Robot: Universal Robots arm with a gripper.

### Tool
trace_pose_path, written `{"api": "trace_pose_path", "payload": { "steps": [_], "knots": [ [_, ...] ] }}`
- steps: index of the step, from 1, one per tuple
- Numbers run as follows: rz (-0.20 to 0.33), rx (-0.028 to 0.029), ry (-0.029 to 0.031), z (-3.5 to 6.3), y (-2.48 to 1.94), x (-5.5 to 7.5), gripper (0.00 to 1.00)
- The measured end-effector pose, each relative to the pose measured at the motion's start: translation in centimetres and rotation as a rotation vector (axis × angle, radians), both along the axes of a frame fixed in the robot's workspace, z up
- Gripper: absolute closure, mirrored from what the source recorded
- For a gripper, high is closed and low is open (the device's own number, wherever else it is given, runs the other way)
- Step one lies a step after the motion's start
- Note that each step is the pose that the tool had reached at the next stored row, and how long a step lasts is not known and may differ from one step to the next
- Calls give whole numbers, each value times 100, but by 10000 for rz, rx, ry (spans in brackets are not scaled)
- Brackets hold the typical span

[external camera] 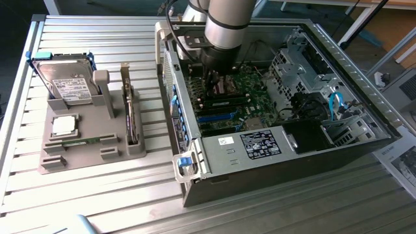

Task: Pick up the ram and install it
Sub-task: 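Press down the ram until it locks into place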

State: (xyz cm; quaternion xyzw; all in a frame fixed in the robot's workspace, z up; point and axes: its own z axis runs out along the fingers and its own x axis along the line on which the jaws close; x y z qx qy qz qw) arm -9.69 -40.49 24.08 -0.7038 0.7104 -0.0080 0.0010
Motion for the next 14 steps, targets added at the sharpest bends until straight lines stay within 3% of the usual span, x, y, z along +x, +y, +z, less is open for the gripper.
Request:
{"api": "trace_pose_path", "payload": {
  "steps": [14],
  "knots": [
    [1,-2,1,-74,-1,-7,89]
  ]
}}
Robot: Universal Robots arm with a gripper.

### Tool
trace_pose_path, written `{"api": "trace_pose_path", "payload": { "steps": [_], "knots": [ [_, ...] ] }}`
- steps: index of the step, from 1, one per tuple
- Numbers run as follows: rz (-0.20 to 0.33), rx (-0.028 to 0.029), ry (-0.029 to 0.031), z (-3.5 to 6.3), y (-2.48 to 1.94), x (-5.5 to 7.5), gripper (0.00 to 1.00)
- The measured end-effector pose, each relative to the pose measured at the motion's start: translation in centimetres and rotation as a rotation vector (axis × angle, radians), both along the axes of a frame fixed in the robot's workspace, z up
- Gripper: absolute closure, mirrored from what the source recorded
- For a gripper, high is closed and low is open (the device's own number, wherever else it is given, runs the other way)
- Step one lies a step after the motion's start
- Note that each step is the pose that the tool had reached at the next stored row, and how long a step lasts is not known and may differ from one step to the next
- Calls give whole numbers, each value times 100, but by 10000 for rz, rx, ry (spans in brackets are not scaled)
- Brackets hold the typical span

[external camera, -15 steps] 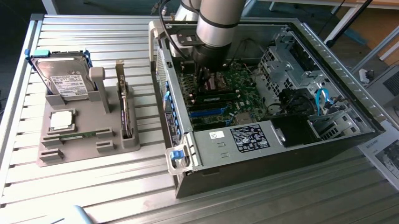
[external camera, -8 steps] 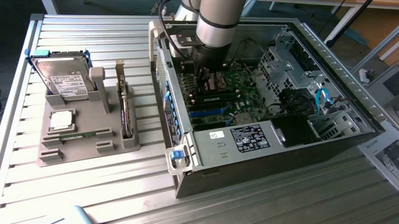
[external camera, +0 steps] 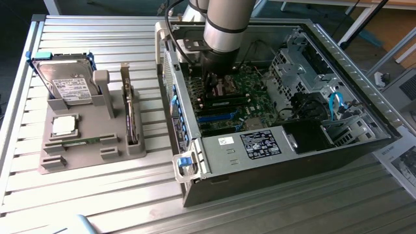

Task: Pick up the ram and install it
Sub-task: 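Press down the ram until it locks into place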

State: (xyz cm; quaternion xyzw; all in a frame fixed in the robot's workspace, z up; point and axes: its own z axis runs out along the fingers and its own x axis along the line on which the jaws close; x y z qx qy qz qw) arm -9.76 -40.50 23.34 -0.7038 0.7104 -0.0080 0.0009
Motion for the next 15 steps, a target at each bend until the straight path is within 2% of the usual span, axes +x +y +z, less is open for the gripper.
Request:
{"api": "trace_pose_path", "payload": {
  "steps": [15],
  "knots": [
    [0,1,0,-32,0,-4,89]
  ]
}}
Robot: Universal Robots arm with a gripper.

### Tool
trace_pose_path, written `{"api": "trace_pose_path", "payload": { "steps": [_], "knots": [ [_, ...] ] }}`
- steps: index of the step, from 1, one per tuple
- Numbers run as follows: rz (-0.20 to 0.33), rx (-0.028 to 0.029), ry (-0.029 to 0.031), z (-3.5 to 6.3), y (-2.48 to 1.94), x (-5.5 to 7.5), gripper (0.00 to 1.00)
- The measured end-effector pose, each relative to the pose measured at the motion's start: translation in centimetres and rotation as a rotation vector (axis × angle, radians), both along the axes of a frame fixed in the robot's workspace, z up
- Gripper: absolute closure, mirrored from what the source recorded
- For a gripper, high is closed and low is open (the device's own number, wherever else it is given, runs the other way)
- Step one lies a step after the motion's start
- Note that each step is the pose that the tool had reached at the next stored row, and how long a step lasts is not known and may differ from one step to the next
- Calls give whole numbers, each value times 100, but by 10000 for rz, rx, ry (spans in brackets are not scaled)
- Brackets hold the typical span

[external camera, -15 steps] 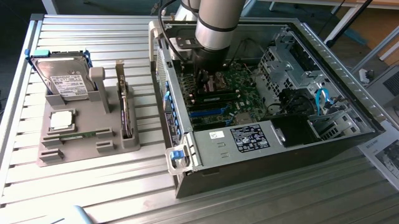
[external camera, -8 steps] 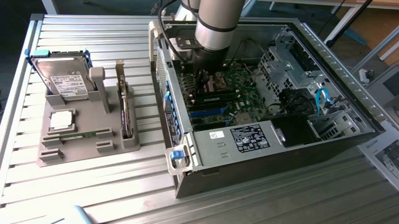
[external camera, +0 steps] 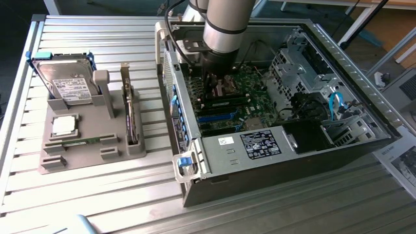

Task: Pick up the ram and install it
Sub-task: 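Press down the ram until it locks into place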

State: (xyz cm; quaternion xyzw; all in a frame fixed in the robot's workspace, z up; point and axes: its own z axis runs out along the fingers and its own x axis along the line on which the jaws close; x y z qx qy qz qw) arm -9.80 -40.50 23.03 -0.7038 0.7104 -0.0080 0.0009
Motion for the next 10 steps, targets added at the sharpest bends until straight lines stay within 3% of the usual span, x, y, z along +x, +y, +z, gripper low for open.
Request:
{"api": "trace_pose_path", "payload": {
  "steps": [10],
  "knots": [
    [0,0,0,-1,0,0,89]
  ]
}}
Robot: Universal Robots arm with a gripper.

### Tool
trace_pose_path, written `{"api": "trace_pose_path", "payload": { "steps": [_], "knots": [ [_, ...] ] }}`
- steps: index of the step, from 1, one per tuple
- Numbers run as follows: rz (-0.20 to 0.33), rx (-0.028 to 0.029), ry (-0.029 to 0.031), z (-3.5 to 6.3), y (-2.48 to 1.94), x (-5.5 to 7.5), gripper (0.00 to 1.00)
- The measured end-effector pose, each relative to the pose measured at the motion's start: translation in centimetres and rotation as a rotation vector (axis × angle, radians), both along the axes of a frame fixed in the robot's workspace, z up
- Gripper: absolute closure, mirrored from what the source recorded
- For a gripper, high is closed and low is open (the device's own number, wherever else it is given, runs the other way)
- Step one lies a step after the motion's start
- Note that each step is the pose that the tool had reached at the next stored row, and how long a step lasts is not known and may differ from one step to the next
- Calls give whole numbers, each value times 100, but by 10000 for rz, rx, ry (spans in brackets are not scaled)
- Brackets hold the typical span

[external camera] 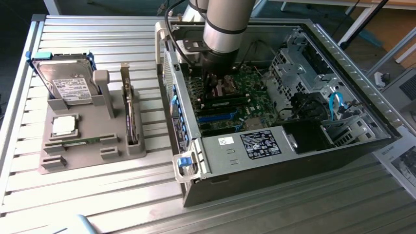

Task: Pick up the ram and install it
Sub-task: 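Press down the ram until it locks into place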

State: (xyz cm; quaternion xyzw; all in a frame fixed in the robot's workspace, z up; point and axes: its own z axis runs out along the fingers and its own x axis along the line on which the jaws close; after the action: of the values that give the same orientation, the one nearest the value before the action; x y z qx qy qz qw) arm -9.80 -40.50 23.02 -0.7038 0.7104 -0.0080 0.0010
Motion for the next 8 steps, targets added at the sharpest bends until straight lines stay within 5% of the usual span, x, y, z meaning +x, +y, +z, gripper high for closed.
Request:
{"api": "trace_pose_path", "payload": {
  "steps": [8],
  "knots": [
    [1,-1,1,-5,0,0,89]
  ]
}}
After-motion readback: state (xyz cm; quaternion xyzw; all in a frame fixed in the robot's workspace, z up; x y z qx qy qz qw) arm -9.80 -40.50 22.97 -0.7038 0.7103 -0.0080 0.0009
